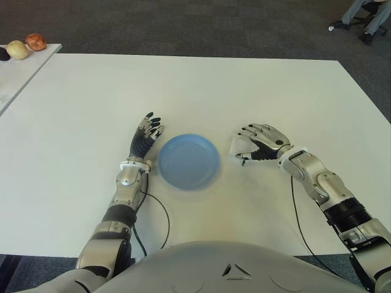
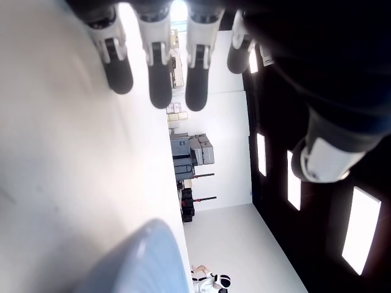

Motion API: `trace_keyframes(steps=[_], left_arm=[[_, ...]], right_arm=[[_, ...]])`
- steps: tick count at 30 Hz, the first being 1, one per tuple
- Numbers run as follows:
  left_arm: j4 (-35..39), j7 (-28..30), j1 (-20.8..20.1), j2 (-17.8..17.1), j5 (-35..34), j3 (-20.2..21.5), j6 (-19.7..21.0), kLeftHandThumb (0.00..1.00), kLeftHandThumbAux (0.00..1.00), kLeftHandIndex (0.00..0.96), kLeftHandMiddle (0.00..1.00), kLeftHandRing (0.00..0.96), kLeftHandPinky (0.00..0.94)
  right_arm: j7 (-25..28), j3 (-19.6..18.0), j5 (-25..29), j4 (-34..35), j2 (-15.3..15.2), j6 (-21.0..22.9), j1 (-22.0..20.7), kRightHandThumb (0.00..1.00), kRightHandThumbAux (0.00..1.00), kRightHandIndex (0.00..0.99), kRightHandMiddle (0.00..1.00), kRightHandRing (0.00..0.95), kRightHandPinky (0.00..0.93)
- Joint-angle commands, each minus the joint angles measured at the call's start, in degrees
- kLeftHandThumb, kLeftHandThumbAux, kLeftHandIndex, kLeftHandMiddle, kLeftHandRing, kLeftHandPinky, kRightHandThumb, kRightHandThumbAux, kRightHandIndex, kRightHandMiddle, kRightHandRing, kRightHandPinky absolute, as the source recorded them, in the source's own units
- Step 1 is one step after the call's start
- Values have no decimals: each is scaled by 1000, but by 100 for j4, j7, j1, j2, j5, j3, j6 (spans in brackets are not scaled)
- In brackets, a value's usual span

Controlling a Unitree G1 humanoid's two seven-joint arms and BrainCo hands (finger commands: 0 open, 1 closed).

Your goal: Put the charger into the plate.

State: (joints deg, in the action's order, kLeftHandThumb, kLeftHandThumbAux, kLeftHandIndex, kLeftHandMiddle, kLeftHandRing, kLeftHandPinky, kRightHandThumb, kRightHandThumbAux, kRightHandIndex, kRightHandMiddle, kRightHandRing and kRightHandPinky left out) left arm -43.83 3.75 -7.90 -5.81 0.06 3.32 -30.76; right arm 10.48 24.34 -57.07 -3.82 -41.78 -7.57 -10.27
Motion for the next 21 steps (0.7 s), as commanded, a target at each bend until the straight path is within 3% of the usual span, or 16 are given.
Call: trace_keyframes(steps=[1,21], left_arm=[[-257,124,231,121,8,-90,337,0,552,77,193,179,168],[-426,218,173,92,-31,-37,274,0,559,83,190,183,176]], right_arm=[[126,-20,-33,59,-56,-75,-67,317,124,0,0,0,0],[476,-103,77,194,-64,-118,-81,331,129,0,0,0,0]])
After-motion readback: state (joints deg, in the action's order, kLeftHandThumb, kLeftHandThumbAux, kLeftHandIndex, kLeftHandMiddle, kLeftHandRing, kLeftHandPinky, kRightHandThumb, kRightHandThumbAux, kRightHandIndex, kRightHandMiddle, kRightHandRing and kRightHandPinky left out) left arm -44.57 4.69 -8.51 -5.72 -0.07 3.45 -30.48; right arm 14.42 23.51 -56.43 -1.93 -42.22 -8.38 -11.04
